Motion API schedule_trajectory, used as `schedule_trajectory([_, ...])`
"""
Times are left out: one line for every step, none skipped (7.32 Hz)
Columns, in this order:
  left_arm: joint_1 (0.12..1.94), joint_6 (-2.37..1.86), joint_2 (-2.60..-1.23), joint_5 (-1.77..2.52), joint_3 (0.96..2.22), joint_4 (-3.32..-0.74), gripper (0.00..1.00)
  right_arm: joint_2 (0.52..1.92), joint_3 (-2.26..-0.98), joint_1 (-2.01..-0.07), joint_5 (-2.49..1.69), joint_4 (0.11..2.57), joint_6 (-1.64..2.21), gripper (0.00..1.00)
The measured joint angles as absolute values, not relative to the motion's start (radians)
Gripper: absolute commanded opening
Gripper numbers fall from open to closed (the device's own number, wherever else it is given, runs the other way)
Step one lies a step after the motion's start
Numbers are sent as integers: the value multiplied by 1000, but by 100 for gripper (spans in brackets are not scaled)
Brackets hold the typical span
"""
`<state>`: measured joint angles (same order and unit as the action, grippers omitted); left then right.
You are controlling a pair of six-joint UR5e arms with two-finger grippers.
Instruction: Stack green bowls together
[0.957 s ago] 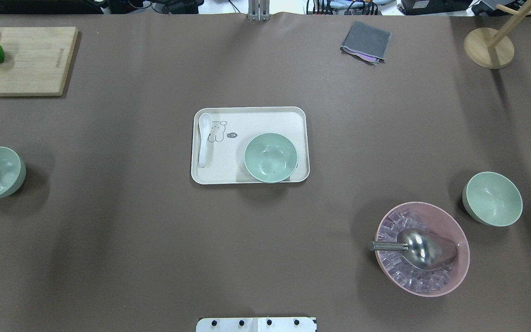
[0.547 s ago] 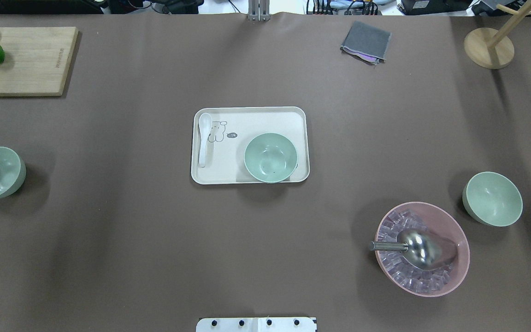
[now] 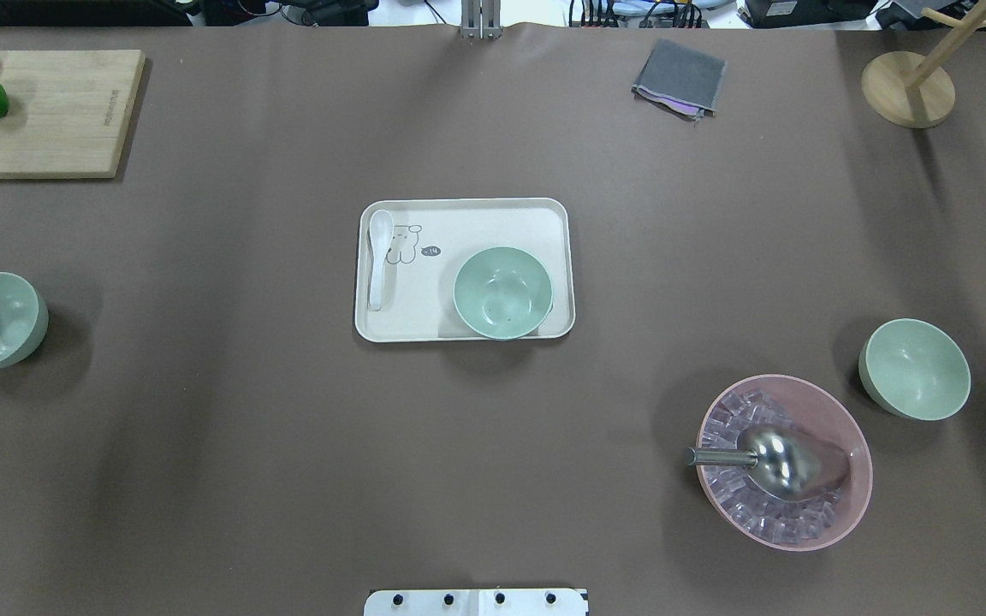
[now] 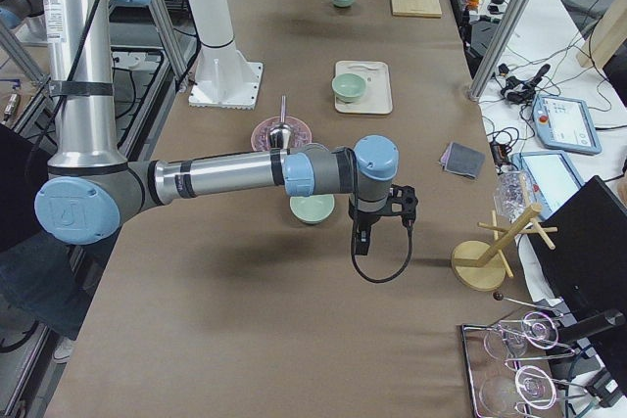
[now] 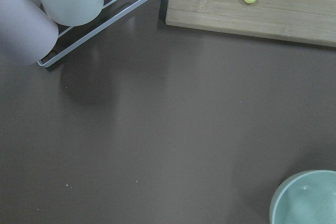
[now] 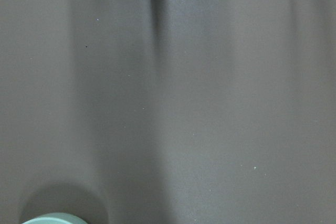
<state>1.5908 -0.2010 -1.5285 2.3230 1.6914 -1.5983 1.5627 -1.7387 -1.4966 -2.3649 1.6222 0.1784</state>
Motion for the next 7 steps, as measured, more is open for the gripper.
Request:
schedule_trajectory([1591,-201,-1531,2324,1694,-1598,98,1559,-1742,-1497,-2364,1623,179,100])
schedule_trajectory([1590,-201,-1533,2324,1694,-1597,98,1557,-1745,-1497,-2365,1624,179,100])
schedule_trajectory([1590,-202,-1532,2324,1694,-1597,98,1556,-1749,-1497,-2368,1626,180,100])
schedule_trajectory([1590,-201,-1525,2324,1696,-1598,98,1555,-1753,-1497,-2375,1627,183,100])
schedule_trajectory([1589,-200,-1519,2325,1697,-1599,98,1556,-1760,-1497,-2386,1628,185,100])
schedule_trajectory([1589,-199,-1517,2324,1697,-1599,98,1559,-1765,-1497,-2398,1628,188,100])
schedule_trajectory([1589,-198,-1519,2324,1699,-1599,98,1562,-1768,-1497,-2401,1628,190,100])
